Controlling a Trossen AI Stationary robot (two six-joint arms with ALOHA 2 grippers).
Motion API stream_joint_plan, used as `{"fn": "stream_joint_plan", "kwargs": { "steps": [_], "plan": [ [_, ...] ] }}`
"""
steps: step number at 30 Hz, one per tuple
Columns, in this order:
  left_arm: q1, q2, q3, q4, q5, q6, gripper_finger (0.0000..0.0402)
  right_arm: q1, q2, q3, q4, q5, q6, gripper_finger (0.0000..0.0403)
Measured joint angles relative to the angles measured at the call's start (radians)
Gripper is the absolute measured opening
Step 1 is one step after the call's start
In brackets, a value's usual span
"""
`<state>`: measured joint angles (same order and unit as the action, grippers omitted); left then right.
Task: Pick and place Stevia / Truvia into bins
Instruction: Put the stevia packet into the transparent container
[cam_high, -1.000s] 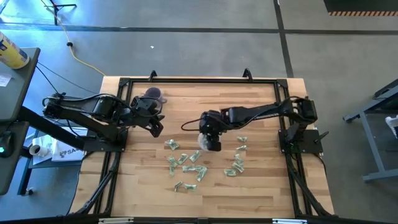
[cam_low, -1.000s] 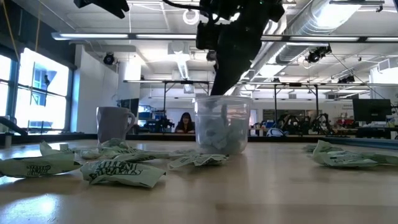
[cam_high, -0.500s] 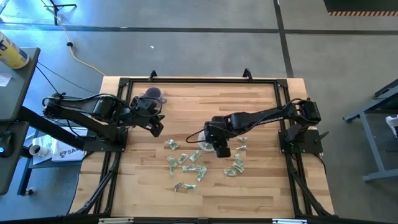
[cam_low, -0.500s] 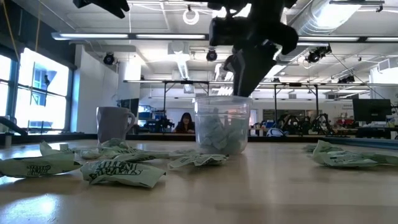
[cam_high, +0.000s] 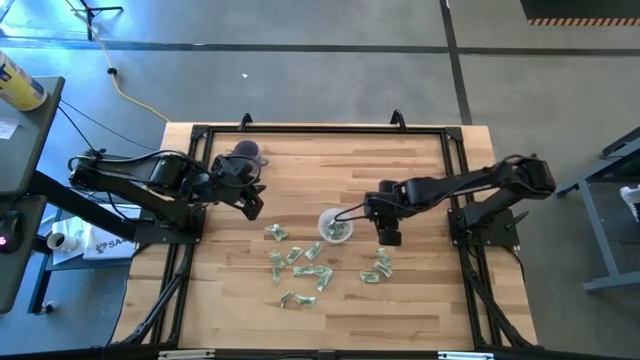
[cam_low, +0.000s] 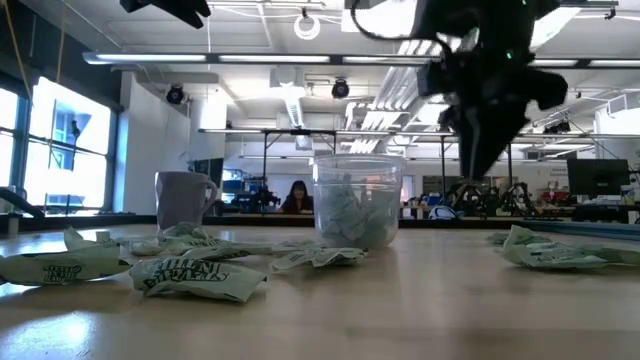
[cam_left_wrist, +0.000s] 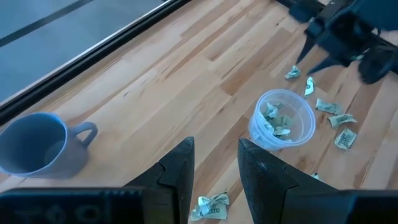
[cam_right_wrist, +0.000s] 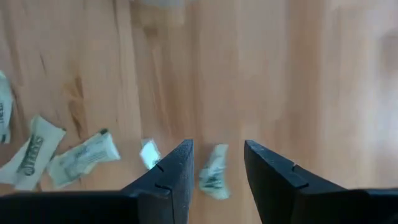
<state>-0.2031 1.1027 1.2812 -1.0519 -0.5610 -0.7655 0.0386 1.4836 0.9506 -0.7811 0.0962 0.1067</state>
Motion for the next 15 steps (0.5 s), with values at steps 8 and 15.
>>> {"fn": "stream_joint_plan", "kwargs": {
  "steps": [8,15],
  "plan": [
    [0.001,0.000,0.000,0.003,-0.001,0.032,0.0156,-0.041,0.015,-0.149,0.065,-0.008,0.216,0.0156],
    [0.136,0.000,0.000,0.004,0.071,0.106,0.0156,-0.041,0.015,-0.199,0.156,-0.027,0.234,0.0219]
  ]
}}
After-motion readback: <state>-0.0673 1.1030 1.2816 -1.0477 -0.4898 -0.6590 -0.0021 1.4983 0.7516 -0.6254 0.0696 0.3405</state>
